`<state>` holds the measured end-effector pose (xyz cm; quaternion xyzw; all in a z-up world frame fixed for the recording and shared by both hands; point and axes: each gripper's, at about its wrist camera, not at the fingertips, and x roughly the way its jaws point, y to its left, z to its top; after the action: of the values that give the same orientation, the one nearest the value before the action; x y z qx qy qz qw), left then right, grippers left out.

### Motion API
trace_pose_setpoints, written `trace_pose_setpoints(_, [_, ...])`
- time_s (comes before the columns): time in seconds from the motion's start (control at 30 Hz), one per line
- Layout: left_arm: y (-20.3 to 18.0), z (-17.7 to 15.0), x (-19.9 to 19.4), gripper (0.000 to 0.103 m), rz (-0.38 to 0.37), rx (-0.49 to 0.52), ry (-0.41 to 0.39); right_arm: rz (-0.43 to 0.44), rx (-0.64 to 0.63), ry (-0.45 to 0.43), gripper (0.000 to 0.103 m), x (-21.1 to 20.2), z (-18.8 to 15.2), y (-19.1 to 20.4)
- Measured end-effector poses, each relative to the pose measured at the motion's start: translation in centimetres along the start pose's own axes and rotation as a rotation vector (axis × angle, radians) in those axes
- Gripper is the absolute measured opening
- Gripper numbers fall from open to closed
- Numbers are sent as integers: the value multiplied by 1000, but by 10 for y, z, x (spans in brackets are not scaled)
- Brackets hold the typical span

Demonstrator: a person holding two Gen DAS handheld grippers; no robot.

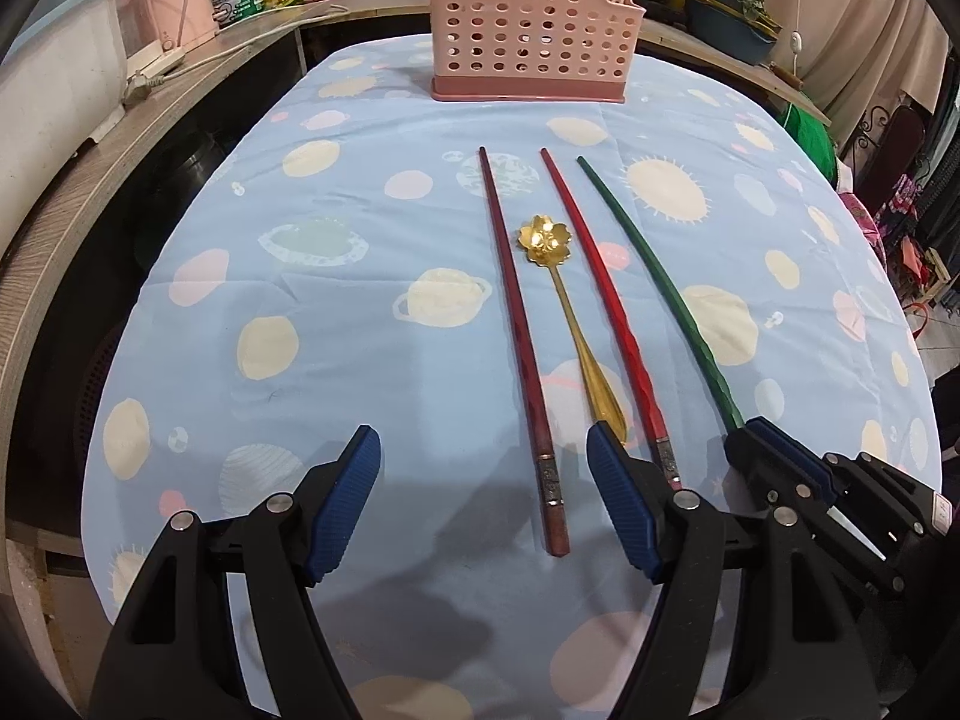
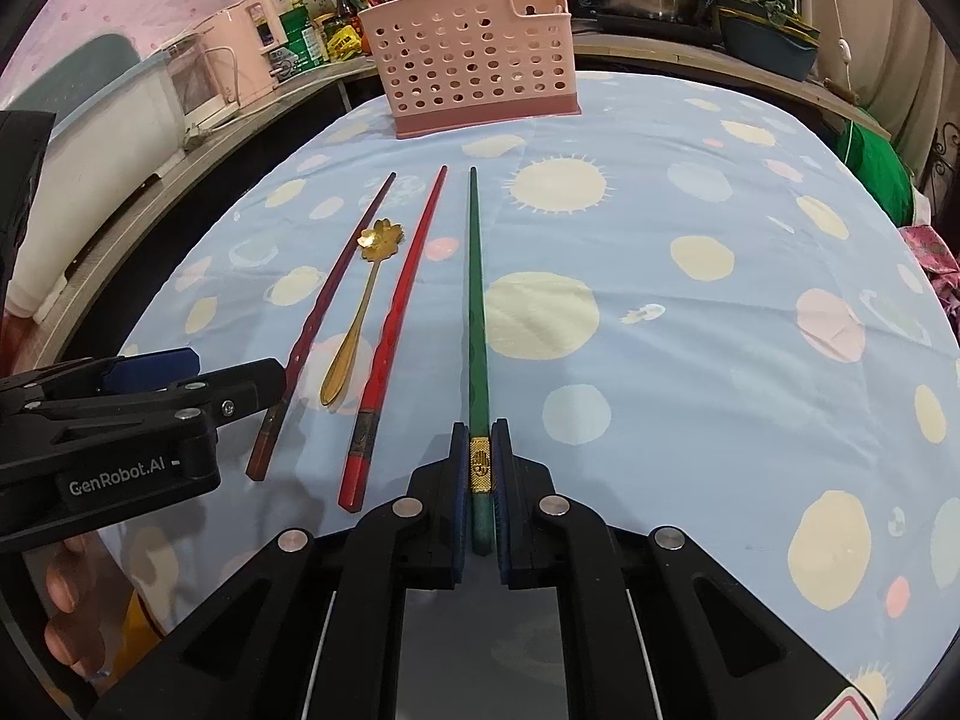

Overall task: Organize utensils
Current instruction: 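Grasp a green chopstick with the right tool while the left tool grasps a dark-red chopstick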

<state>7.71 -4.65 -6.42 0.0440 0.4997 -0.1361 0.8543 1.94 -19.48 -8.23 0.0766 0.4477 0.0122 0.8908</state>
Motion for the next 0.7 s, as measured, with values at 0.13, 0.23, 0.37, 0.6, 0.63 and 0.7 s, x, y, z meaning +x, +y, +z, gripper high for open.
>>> trace_pose_setpoints(0.13, [-5, -3, 2, 67, -6, 14, 4, 16, 23, 1, 7, 0, 0, -4])
trace_pose_setpoints(0.23, [-6, -6, 5, 61, -16, 18, 23, 19, 26, 1, 7, 0, 0, -5])
trace_pose_setpoints(0.37, [-5, -11, 8, 48, -20, 15, 35, 18, 27, 1, 7, 0, 0, -4])
trace_pose_setpoints(0.6, [-8, -13, 6, 12, -27, 37, 28, 14, 21, 2, 7, 0, 0, -4])
trace_pose_setpoints(0.63, [-8, -13, 6, 7, -31, 37, 31, 14, 20, 3, 7, 0, 0, -4])
trace_pose_setpoints(0.7, [-7, -13, 5, 7, -42, 30, 34, 14, 19, 7, 7, -1, 0, -4])
